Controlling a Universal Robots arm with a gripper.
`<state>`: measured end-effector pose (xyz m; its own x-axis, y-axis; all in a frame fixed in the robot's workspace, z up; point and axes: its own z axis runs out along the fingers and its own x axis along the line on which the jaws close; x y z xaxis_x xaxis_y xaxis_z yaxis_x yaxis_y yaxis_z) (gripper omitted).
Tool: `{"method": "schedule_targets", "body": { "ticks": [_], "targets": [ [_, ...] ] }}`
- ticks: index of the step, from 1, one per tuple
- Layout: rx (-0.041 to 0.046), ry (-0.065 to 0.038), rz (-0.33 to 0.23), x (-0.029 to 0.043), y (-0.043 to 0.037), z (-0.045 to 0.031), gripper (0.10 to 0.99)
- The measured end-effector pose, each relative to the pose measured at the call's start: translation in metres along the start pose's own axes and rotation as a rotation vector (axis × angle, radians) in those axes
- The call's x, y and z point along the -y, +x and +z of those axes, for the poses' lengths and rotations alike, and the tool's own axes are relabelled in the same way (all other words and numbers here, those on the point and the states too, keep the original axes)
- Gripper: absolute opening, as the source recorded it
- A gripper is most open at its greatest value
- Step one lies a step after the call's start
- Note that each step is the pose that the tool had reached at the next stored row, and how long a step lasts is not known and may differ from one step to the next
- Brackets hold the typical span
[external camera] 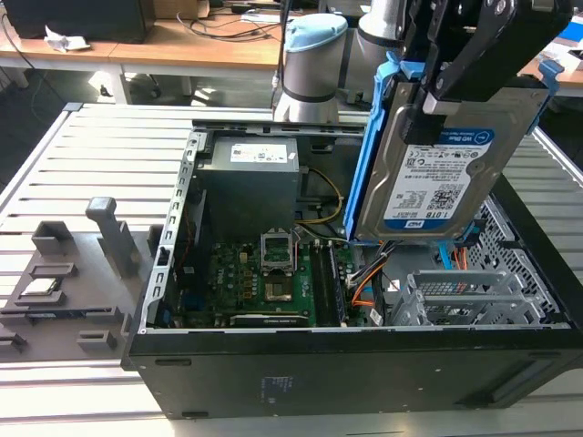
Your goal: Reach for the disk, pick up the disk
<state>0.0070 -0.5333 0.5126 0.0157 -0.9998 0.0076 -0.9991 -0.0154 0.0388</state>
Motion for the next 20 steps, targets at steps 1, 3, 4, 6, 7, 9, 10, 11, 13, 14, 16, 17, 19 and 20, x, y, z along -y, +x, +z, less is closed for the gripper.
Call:
{"method": "schedule_targets", "body": {
  "ticks": [1,3,4,6,7,9,10,11,13,14,16,17,19,20],
  "targets": [
    [-0.0001,0.000,0.000,0.0000,0.0030,0.0000,0.369],
    [0.0011,0.000,0.000,-0.0002,0.0097,0.0001,0.369],
    [0.0072,0.000,0.000,-0.0003,0.0164,0.0001,0.369],
    [0.0322,0.001,-0.001,-0.0003,0.0199,0.0002,0.369],
    [0.0805,0.001,-0.003,-0.0004,0.0220,0.0001,0.369],
    [0.0914,0.001,-0.002,-0.0005,0.0260,0.0004,0.369],
    [0.0848,0.002,0.004,-0.0004,0.0272,0.0007,0.369],
    [0.0682,0.002,0.013,-0.0003,0.0276,0.0013,0.369],
    [0.0603,0.002,0.022,-0.0001,0.0291,0.0018,0.369],
    [0.0603,0.002,0.022,0.0012,0.0298,0.0020,0.369],
    [0.0599,0.002,0.022,0.0060,0.0300,0.0020,0.369],
    [0.0592,0.002,0.022,0.0105,0.0301,0.0019,0.369],
    [0.0548,0.001,0.022,0.0212,0.0303,0.0016,0.369],
    [0.0527,0.001,0.022,0.0273,0.0304,0.0016,0.369]
  ]
}}
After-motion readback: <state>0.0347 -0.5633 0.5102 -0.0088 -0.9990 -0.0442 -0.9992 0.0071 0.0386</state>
